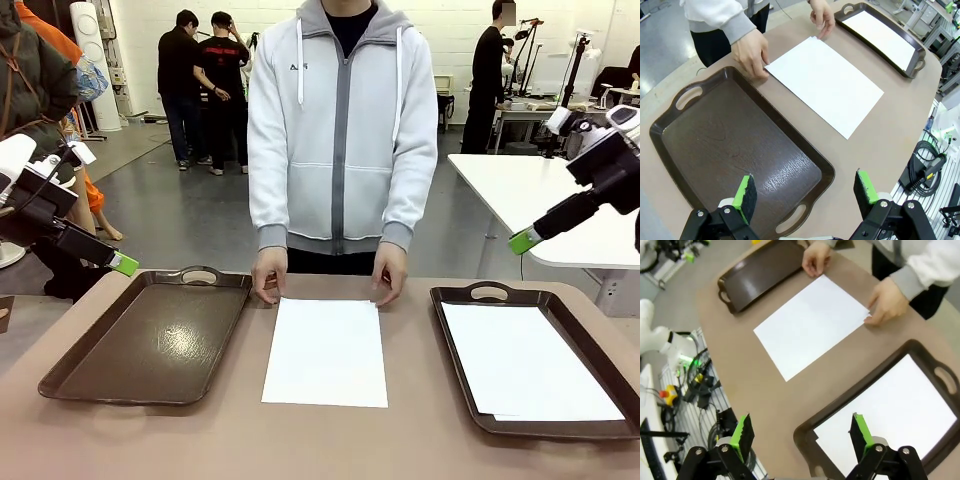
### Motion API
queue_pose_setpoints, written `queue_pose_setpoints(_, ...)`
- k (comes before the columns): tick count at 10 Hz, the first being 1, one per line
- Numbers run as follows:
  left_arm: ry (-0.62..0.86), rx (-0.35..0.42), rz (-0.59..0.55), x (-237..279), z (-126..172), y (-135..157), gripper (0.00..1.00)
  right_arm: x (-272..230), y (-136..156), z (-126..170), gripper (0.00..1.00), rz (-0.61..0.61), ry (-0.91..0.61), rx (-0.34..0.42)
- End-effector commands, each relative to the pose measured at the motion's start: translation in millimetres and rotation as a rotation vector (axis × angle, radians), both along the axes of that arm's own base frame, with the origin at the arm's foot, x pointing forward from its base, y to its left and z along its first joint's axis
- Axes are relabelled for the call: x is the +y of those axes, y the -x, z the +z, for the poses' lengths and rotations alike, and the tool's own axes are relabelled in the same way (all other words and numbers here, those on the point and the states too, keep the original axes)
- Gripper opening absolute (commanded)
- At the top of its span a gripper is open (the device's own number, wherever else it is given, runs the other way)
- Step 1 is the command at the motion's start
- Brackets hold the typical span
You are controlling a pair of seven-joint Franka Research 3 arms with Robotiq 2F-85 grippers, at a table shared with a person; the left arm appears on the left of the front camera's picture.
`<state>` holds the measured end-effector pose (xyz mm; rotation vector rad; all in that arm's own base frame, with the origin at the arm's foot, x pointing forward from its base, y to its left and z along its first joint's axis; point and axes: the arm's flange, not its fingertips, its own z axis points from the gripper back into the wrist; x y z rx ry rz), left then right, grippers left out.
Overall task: Sort the A4 documents.
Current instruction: Receive the A4 Paper.
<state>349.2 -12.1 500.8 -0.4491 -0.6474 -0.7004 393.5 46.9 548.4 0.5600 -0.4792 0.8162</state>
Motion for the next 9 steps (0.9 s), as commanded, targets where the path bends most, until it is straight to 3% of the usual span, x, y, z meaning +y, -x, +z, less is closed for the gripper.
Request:
queue_pose_setpoints(1,0.012,-0.007,-0.018,2.0,-1.8,-1.2,1.00,-2.9,8.2,2.9,1.00,-0.061,-0.041,0.008)
queue_pose_setpoints(4,0.012,-0.007,-0.018,2.0,-1.8,-1.2,1.00,-10.6,7.7,-6.2,1.00,-0.085,-0.079,0.020)
queue_pose_setpoints(5,0.012,-0.007,-0.018,2.0,-1.8,-1.2,1.00,-10.6,4.7,5.1,1.00,-0.054,-0.014,0.010)
queue_pose_setpoints(9,0.012,-0.007,-0.018,2.0,-1.8,-1.2,1.00,-10.6,4.7,5.1,1.00,-0.054,-0.014,0.010)
